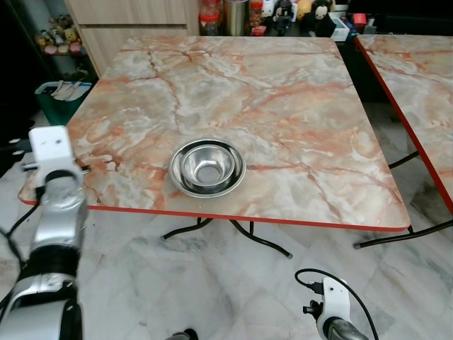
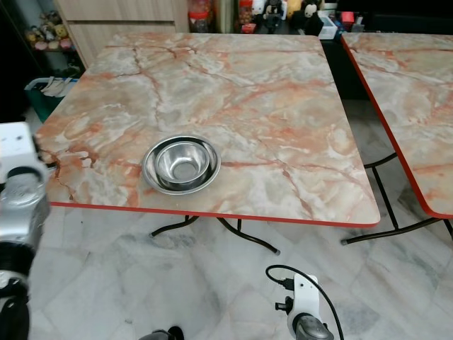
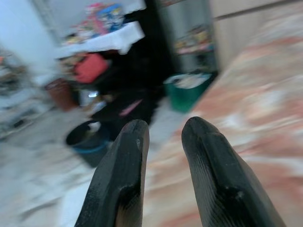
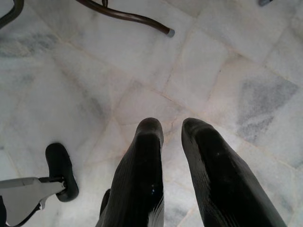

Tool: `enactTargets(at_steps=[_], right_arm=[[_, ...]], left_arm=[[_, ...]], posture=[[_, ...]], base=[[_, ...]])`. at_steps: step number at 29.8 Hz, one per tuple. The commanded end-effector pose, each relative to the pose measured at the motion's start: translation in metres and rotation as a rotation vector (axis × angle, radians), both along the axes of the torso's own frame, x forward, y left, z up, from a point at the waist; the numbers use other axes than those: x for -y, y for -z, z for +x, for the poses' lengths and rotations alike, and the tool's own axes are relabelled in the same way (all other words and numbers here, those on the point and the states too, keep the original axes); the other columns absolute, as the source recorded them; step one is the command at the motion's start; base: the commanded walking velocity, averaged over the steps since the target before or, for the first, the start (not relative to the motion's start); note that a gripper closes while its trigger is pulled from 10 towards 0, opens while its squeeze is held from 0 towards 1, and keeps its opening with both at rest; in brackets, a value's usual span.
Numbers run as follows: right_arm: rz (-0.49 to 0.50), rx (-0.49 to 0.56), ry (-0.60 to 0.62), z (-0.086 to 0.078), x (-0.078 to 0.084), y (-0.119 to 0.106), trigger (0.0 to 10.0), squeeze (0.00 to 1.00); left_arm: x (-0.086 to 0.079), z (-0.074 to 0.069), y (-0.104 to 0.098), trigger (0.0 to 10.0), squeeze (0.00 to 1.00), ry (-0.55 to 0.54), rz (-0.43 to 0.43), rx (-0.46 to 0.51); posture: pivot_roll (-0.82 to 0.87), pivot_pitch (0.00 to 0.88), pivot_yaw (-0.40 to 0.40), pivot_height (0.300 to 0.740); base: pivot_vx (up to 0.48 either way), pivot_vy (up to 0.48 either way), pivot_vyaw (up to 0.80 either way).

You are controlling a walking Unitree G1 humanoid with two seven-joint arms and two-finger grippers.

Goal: Setting the table

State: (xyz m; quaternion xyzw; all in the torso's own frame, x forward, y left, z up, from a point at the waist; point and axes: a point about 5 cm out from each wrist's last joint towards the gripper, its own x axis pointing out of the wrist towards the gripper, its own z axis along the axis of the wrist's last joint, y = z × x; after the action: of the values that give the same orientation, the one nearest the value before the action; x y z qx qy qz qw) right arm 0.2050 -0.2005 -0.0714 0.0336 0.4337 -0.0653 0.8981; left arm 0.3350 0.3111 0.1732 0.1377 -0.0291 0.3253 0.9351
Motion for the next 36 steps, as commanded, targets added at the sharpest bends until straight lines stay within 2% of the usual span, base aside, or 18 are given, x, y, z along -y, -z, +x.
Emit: enactTargets(at_steps=[1, 2, 3, 5, 7, 9, 12, 14, 15, 17, 21, 23, 24, 26, 28, 31, 34, 36], right_arm=[[0.004, -0.012, 0.008, -0.004, 0.0, 0.002, 10.0, 0.0], [0.004, -0.012, 0.008, -0.004, 0.0, 0.002, 10.0, 0.0], [0.004, -0.012, 0.008, -0.004, 0.0, 0.002, 10.0, 0.0], [0.004, -0.012, 0.008, -0.004, 0.0, 0.002, 10.0, 0.0], [0.004, -0.012, 0.009, -0.004, 0.0, 0.002, 10.0, 0.0], [0.004, -0.012, 0.009, -0.004, 0.0, 0.002, 10.0, 0.0], [0.004, -0.011, 0.009, -0.004, 0.0, 0.002, 10.0, 0.0], [0.004, -0.011, 0.009, -0.004, 0.0, 0.002, 10.0, 0.0], [0.004, -0.011, 0.009, -0.004, 0.0, 0.002, 10.0, 0.0], [0.004, -0.012, 0.008, -0.004, 0.0, 0.002, 10.0, 0.0], [0.004, -0.013, 0.007, -0.004, 0.0, 0.002, 10.0, 0.0], [0.004, -0.013, 0.007, -0.004, 0.0, 0.002, 10.0, 0.0], [0.004, -0.013, 0.007, -0.004, 0.0, 0.002, 10.0, 0.0], [0.003, -0.014, 0.008, -0.004, 0.0, 0.002, 10.0, 0.0], [0.001, -0.015, 0.008, -0.004, 0.0, 0.002, 10.0, 0.0], [0.0, -0.016, 0.009, -0.004, 0.0, 0.002, 10.0, 0.0], [-0.002, -0.019, 0.009, -0.005, 0.0, 0.003, 10.0, 0.0], [-0.004, -0.022, 0.008, -0.005, 0.0, 0.003, 10.0, 0.0]], left_arm=[[-0.018, -0.014, 0.014, 10.0, 0.0, -0.088, 0.039, -0.051], [-0.018, -0.014, 0.014, 10.0, 0.0, -0.088, 0.039, -0.051], [-0.03, -0.025, 0.024, 10.0, 0.0, -0.148, 0.065, -0.088], [-0.03, -0.025, 0.024, 10.0, 0.0, -0.148, 0.065, -0.088], [-0.051, -0.052, 0.055, 10.0, 0.0, -0.282, 0.107, -0.21], [-0.051, -0.052, 0.055, 10.0, 0.0, -0.282, 0.107, -0.21], [-0.063, -0.078, 0.087, 10.0, 0.0, -0.368, 0.12, -0.358], [-0.063, -0.078, 0.087, 10.0, 0.0, -0.368, 0.12, -0.358], [-0.062, -0.092, 0.107, 10.0, 0.0, -0.391, 0.103, -0.44], [-0.055, -0.111, 0.136, 10.0, 0.0, -0.395, 0.069, -0.551], [-0.036, -0.124, 0.167, 10.0, 0.0, -0.327, -0.036, -0.656], [-0.031, -0.125, 0.174, 10.0, 0.0, -0.292, -0.076, -0.679], [-0.021, -0.126, 0.185, 10.0, 0.0, -0.223, -0.135, -0.737], [-0.01, -0.125, 0.193, 10.0, 0.0, -0.157, -0.181, -0.761], [0.004, -0.124, 0.202, 10.0, 0.0, -0.061, -0.193, -0.813], [0.012, -0.124, 0.206, 10.0, 0.0, -0.014, -0.198, -0.838], [0.042, -0.117, 0.216, 10.0, 0.0, 0.138, -0.236, -0.859], [0.052, -0.114, 0.218, 10.0, 0.0, 0.181, -0.258, -0.86]], posture=[[0.04, 0.122, 0.02, 0.736], [0.04, 0.122, 0.02, 0.736], [0.04, 0.122, 0.02, 0.736], [0.04, 0.122, 0.02, 0.736], [0.04, 0.119, 0.02, 0.736], [0.04, 0.119, 0.02, 0.736], [0.04, 0.119, 0.021, 0.736], [0.04, 0.119, 0.021, 0.736], [0.03, 0.117, 0.023, 0.736], [0.03, 0.115, 0.023, 0.736], [0.03, 0.114, 0.022, 0.736], [0.03, 0.115, 0.022, 0.736], [0.03, 0.114, 0.022, 0.736], [0.03, 0.114, 0.021, 0.736], [0.03, 0.116, 0.022, 0.736], [0.03, 0.116, 0.022, 0.736], [0.03, 0.116, 0.022, 0.736], [0.03, 0.116, 0.022, 0.736]], base=[[0.0, 0.0, 0.0], [0.0, 0.0, 0.0], [0.0, 0.0, 0.0], [0.0, 0.0, 0.0], [0.0, 0.0, 0.0], [0.0, 0.0, 0.0], [0.0, 0.0, 0.0], [0.0, 0.0, 0.0], [0.0, 0.0, 0.0], [0.0, 0.0, 0.0], [0.0, 0.0, 0.0], [0.0, 0.0, 0.0], [0.0, 0.0, 0.0], [0.0, 0.0, 0.0], [0.0, 0.0, 0.0], [0.0, 0.0, 0.0], [0.0, 0.0, 0.0], [0.0, 0.0, 0.0]])
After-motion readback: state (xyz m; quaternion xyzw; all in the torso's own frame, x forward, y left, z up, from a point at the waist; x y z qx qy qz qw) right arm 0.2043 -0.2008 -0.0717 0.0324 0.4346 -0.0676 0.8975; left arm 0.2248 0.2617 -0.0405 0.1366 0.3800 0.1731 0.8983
